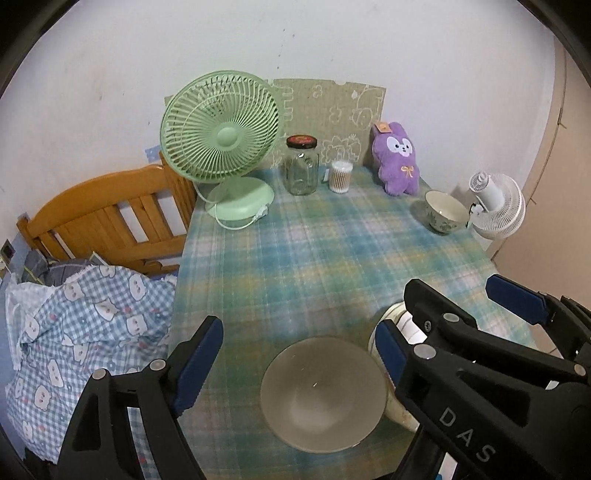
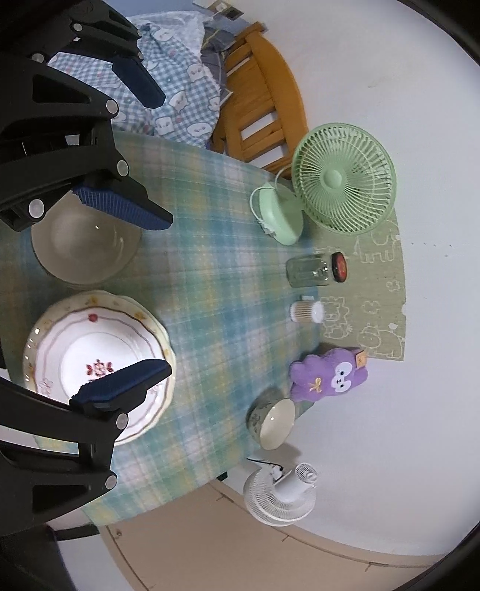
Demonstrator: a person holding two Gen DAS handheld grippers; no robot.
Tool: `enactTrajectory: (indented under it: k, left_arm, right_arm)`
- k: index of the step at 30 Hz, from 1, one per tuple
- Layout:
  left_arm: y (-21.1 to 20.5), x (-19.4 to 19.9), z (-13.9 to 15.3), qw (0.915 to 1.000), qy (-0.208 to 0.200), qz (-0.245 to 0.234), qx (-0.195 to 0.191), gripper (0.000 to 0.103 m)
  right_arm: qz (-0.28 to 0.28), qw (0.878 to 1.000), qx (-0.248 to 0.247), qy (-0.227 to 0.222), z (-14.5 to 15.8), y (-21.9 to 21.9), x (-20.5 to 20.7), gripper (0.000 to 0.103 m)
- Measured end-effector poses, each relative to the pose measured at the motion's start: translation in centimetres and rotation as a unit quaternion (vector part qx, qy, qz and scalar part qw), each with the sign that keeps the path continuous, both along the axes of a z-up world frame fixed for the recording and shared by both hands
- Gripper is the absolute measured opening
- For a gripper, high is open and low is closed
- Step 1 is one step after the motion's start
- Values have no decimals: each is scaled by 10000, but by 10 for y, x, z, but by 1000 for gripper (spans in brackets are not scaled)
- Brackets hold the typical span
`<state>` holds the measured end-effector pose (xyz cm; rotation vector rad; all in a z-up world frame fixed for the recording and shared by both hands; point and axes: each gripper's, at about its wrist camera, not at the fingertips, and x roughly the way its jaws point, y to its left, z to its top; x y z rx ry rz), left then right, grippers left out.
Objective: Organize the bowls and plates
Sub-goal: 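Lower the second grey dish and open the right tool, then move both tools toward the cream bowl beside the purple plush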
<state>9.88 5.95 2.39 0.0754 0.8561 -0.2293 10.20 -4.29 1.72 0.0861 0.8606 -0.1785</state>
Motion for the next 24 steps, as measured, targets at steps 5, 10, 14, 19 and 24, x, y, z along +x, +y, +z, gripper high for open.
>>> enactTrajectory:
  k: [5, 10, 14, 19, 24]
  left_arm:
    - [-26, 6, 9, 9999, -109, 120, 11, 86]
    - [-57, 19, 13, 9995, -21, 311, 58, 86]
    - [-84, 28, 18, 9991, -40, 416, 35, 86]
    - [-117, 41, 21, 9985, -28, 541, 6, 86]
    - [-150, 53, 22, 9979, -83, 637, 53, 86]
  right_arm:
    - [31, 9999, 51, -134, 9, -28, 6, 76]
    - [88, 10000, 25, -36, 13, -64, 23, 78]
    - [287, 9996, -52, -47, 19, -93, 37, 78]
    - [477, 9989, -20, -38, 20, -129, 54, 78]
    - [627, 9980, -20, -82, 21, -164, 69, 78]
